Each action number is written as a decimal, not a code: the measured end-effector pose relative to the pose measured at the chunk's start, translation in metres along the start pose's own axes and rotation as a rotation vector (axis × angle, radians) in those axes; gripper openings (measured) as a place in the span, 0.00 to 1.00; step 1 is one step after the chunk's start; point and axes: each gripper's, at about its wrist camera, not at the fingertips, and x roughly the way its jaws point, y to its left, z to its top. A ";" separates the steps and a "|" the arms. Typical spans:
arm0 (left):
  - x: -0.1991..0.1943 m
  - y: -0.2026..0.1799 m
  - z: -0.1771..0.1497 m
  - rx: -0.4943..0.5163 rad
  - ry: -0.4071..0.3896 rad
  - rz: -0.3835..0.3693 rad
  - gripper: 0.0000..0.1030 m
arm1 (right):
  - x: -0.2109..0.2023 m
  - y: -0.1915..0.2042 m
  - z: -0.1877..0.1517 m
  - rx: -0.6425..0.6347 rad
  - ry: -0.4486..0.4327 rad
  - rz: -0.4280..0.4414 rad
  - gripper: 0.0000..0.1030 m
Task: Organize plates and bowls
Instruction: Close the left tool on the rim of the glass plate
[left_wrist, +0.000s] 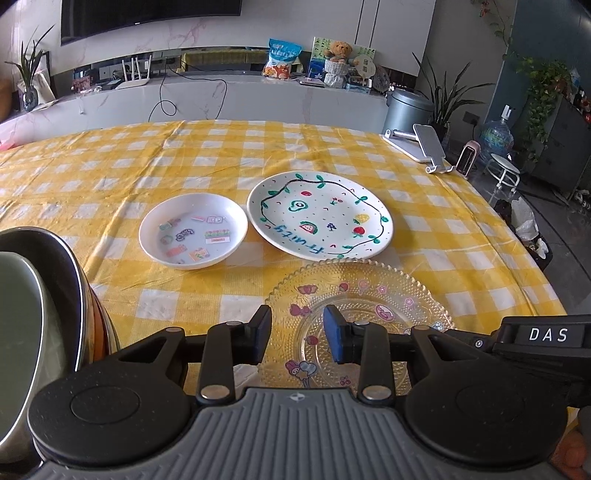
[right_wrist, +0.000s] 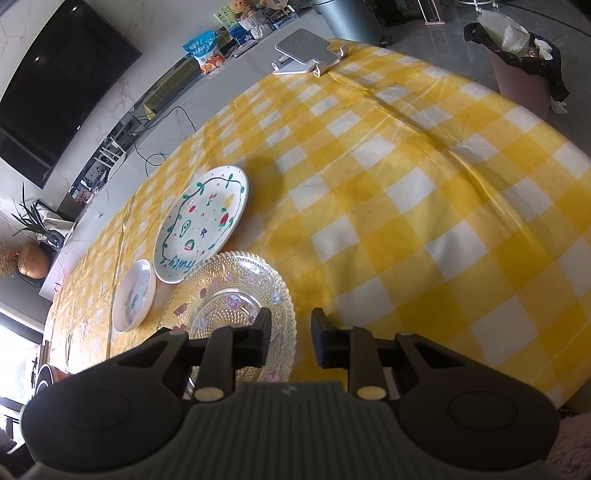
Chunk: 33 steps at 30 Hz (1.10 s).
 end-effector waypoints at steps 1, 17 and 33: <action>0.000 -0.002 0.000 0.008 0.002 0.008 0.39 | 0.000 0.000 0.000 -0.001 -0.001 0.001 0.23; 0.009 -0.012 0.005 0.092 0.025 0.110 0.63 | 0.005 0.003 -0.002 -0.010 0.011 0.023 0.16; 0.011 -0.002 0.004 -0.007 0.090 -0.010 0.41 | 0.003 -0.010 0.001 0.067 -0.022 0.004 0.07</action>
